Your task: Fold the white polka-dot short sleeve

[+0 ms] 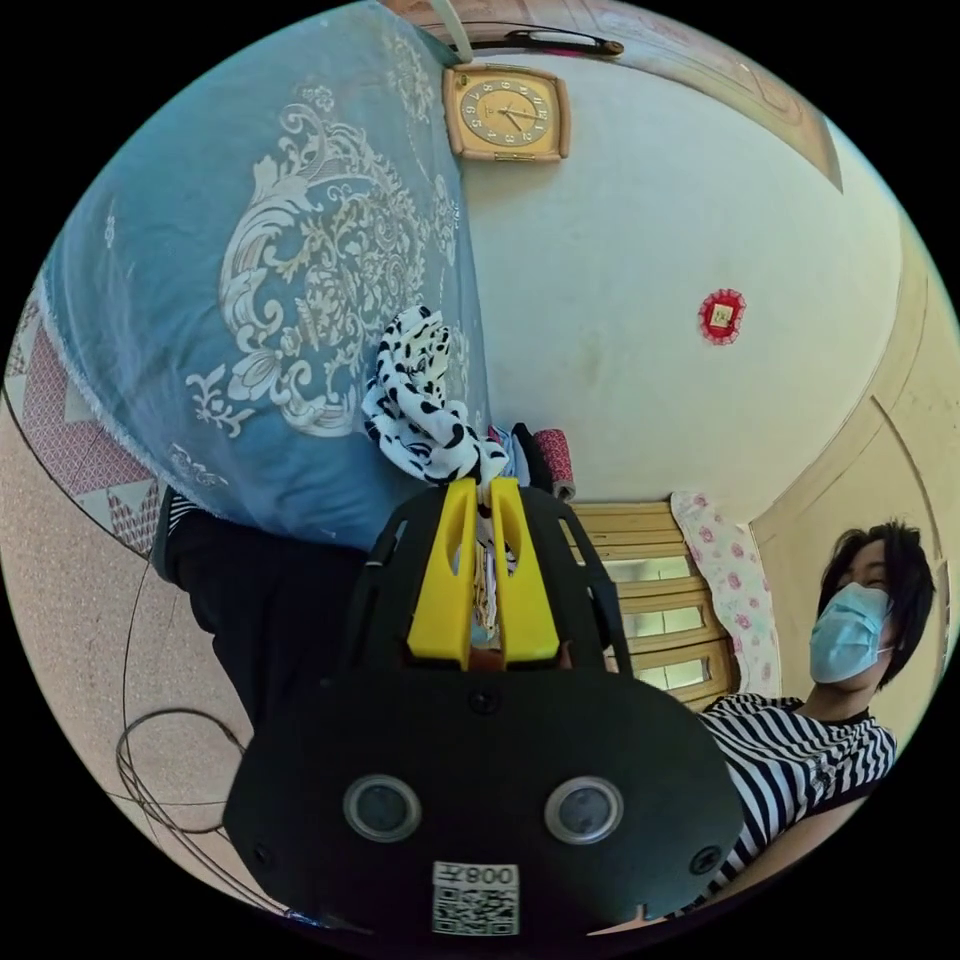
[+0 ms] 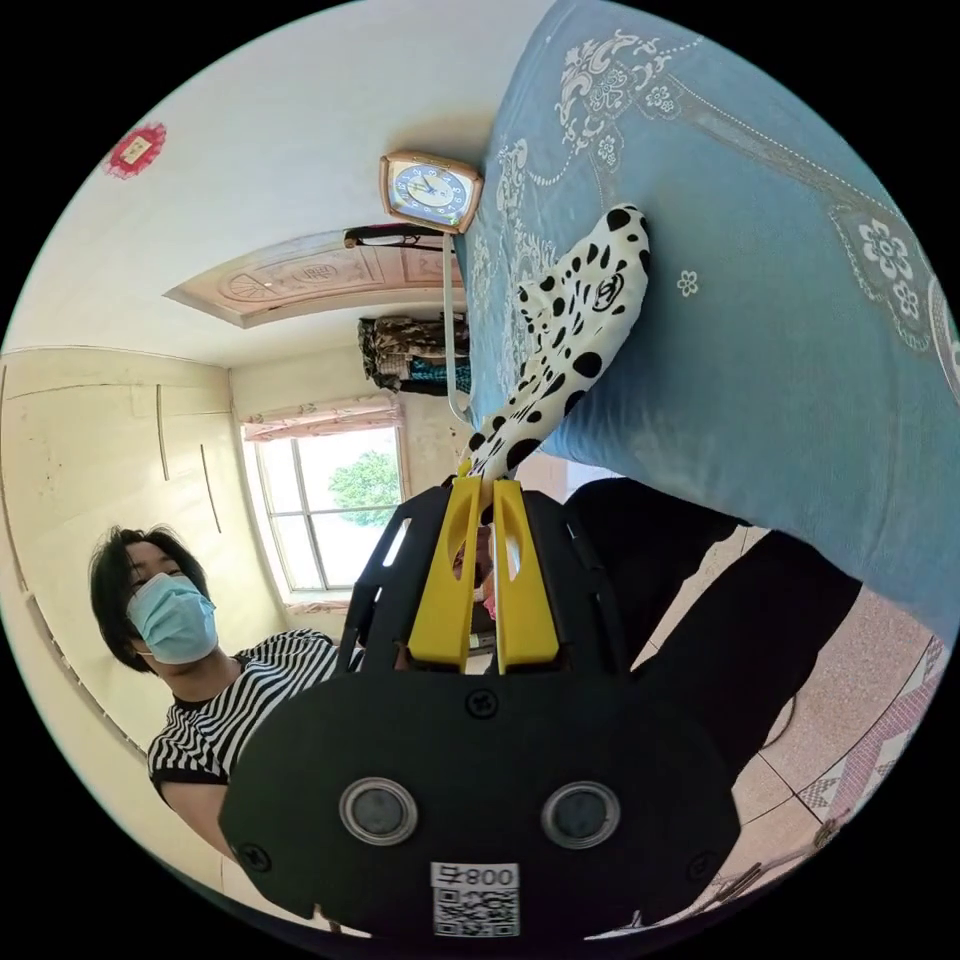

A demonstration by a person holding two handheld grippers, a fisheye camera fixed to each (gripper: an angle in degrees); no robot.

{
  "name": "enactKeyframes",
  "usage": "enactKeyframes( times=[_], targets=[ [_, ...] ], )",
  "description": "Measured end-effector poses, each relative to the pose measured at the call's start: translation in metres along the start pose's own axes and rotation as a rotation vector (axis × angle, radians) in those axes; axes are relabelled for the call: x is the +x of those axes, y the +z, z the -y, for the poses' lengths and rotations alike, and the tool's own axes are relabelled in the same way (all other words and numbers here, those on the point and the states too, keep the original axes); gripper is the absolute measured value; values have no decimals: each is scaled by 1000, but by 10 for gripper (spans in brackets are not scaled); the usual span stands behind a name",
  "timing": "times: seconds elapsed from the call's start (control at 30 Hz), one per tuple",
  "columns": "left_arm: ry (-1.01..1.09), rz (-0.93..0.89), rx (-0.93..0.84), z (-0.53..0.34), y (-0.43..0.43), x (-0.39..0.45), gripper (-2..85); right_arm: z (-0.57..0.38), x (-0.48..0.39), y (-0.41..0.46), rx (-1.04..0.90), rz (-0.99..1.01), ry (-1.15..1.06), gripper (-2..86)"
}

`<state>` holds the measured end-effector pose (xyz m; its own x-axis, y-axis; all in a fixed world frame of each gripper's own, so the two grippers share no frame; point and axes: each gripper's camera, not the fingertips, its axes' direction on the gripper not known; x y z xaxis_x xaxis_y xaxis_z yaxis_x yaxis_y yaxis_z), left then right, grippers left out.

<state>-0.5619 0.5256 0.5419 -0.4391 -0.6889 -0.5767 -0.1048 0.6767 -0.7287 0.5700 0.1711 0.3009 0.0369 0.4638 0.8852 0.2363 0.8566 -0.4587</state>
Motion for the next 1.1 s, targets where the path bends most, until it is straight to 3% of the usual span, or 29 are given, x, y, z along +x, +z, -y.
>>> enactKeyframes(
  times=[0.57, 1.1],
  targets=[
    [380, -162, -206, -139, 127, 82, 27, -245, -142, -122, 233, 9, -314, 19],
    [393, -214, -558, -235, 407, 33, 27, -425, -149, -298, 515, -2, -280, 19]
  ],
)
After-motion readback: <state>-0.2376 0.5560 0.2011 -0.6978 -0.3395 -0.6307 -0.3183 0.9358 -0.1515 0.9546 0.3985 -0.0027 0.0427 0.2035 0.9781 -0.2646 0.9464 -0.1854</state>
